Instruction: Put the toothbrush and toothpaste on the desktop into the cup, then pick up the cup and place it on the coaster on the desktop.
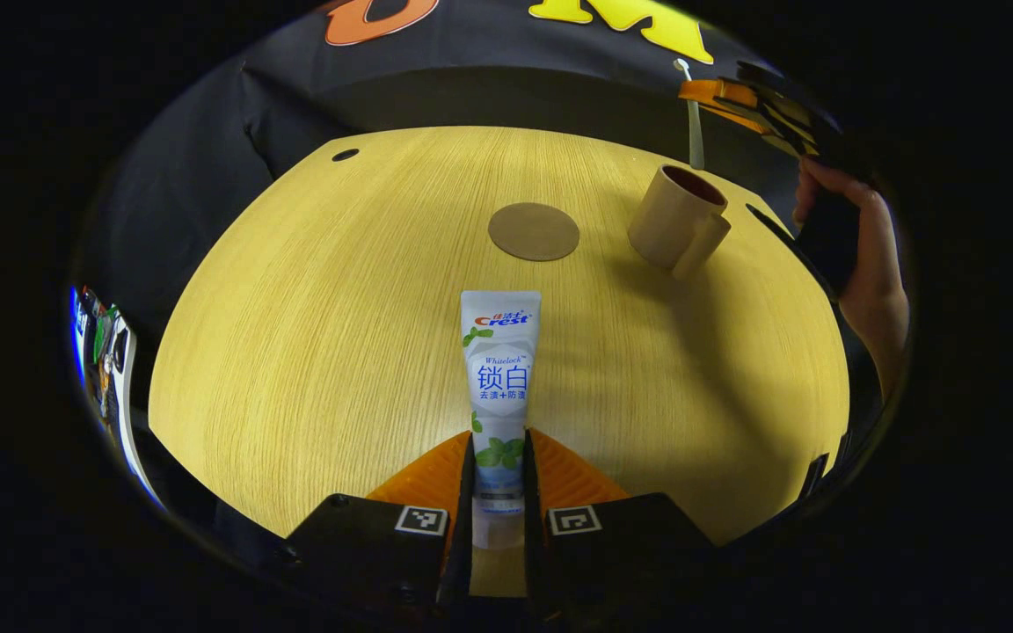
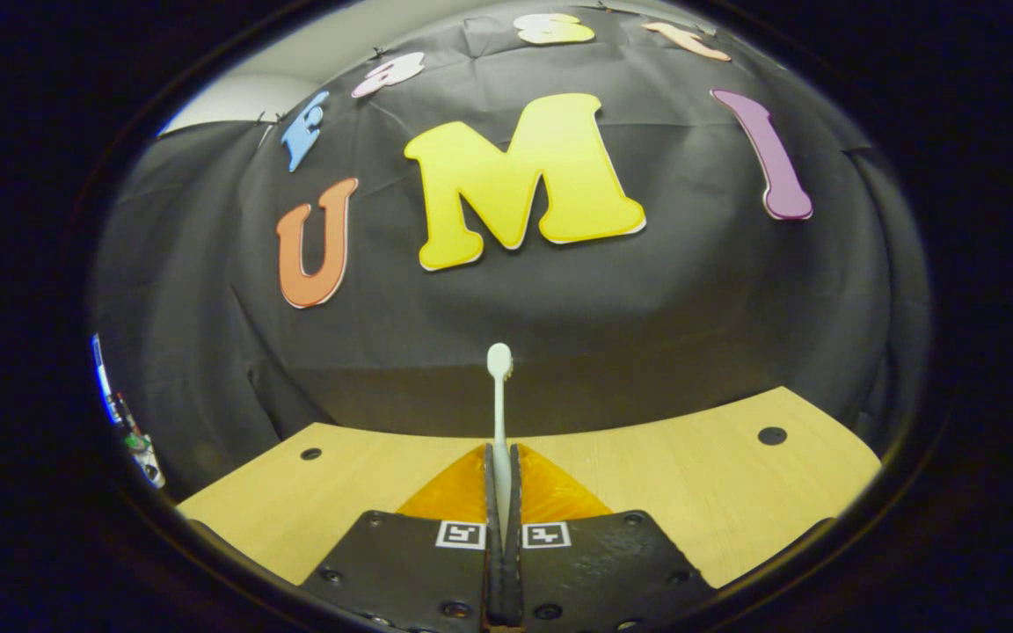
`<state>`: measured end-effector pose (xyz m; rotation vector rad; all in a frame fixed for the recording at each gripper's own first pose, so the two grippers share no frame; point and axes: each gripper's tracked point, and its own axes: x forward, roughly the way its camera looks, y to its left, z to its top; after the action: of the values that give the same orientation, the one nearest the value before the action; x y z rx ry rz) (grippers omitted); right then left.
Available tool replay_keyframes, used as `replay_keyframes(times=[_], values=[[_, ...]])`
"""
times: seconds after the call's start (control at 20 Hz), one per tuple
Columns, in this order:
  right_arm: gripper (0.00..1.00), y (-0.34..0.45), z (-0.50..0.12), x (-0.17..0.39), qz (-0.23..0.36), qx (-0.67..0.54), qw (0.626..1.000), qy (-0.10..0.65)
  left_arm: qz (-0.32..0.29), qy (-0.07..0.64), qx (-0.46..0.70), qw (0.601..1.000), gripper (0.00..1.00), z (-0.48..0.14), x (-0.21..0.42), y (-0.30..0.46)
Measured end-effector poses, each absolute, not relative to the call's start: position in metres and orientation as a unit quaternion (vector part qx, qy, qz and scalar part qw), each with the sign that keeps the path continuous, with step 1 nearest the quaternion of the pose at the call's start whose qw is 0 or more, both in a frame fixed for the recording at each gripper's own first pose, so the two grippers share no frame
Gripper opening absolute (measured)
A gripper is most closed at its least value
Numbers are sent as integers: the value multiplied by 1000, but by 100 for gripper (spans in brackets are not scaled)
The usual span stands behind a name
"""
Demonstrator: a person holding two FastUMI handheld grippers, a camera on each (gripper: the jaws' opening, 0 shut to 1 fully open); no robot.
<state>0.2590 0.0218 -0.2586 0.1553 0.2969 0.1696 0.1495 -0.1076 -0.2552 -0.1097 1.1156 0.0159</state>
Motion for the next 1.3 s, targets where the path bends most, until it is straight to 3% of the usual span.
replay_keyframes(times=[0.3, 0.4, 0.6, 0.7, 0.8, 0.95, 1.2, 1.3], values=[[6, 19, -276, 255, 89, 72, 981, 159, 8, 515, -46, 856, 28, -233, 165, -106], [3, 18, -282, 252, 92, 69, 979, 168, 9, 508, -48, 860, 28, -224, 172, -108], [18, 12, -281, 246, 90, 63, 979, 171, -2, 454, -48, 890, 28, -198, 197, -117], [32, 12, -281, 241, 94, 61, 978, 175, -7, 440, -48, 897, 28, -191, 209, -120], [35, 12, -276, 239, 94, 63, 979, 171, -11, 435, -47, 899, 28, -191, 212, -125], [47, 7, -267, 233, 91, 58, 980, 169, -16, 424, -47, 904, 28, -181, 214, -131], [55, -26, -238, 218, 74, 39, 983, 164, -48, 359, -43, 931, 28, -144, 245, -159], [65, -42, -230, 213, 65, 30, 984, 166, -59, 324, -45, 943, 27, -130, 265, -171]])
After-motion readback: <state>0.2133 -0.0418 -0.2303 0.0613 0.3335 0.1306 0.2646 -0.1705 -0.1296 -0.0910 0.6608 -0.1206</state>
